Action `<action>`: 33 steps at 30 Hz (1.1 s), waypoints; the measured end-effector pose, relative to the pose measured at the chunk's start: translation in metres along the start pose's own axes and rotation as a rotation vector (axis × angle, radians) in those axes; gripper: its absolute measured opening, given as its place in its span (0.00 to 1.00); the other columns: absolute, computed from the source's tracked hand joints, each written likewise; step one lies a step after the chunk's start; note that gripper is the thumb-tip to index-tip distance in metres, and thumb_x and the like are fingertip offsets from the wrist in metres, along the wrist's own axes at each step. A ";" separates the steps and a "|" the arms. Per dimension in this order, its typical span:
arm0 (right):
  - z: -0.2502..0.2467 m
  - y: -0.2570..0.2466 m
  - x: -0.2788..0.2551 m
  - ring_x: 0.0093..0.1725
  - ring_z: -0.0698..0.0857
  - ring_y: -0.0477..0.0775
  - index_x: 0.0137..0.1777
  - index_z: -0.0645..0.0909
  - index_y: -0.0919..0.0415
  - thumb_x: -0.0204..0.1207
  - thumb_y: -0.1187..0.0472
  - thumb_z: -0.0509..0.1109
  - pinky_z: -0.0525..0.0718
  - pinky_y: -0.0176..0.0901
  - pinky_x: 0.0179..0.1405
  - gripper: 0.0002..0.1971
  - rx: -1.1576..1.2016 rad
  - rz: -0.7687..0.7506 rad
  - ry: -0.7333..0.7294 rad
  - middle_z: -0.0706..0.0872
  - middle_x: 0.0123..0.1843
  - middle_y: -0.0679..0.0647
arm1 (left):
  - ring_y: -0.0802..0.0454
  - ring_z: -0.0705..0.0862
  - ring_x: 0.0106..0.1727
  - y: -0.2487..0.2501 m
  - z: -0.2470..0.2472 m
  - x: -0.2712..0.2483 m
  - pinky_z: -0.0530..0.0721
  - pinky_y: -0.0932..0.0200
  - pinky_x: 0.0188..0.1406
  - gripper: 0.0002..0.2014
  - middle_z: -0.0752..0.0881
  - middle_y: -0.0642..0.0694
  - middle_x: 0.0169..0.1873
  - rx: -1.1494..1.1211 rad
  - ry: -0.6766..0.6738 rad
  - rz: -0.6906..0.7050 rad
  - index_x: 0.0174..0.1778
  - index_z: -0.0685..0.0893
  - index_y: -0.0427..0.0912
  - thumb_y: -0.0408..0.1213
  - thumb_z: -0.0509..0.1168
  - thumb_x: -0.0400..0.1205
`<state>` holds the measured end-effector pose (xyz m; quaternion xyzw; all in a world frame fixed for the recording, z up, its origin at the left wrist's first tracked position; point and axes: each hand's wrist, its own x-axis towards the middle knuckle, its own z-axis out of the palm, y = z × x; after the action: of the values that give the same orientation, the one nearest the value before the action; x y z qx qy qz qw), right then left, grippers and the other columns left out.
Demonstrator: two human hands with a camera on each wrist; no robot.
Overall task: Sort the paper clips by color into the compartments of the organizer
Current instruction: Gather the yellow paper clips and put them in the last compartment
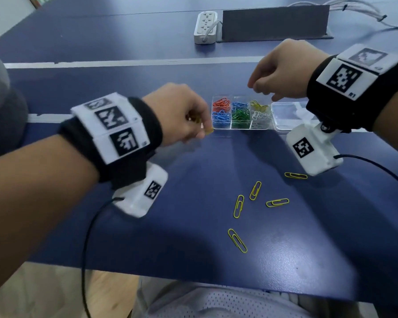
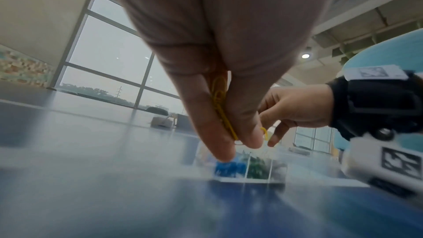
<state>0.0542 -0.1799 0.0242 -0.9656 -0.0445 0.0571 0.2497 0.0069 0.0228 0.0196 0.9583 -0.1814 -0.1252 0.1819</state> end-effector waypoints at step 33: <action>0.012 0.029 -0.095 0.28 0.71 0.36 0.51 0.85 0.47 0.69 0.60 0.69 0.75 0.34 0.42 0.12 -0.413 -0.197 -0.344 0.75 0.26 0.38 | 0.52 0.86 0.51 0.077 0.011 0.097 0.80 0.63 0.52 0.21 0.91 0.49 0.50 0.132 0.025 0.153 0.59 0.85 0.52 0.25 0.60 0.76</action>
<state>-0.0400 -0.2104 0.0077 -0.9632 -0.1907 0.1850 0.0407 0.0680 -0.0861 0.0232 0.9530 -0.2597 -0.0868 0.1299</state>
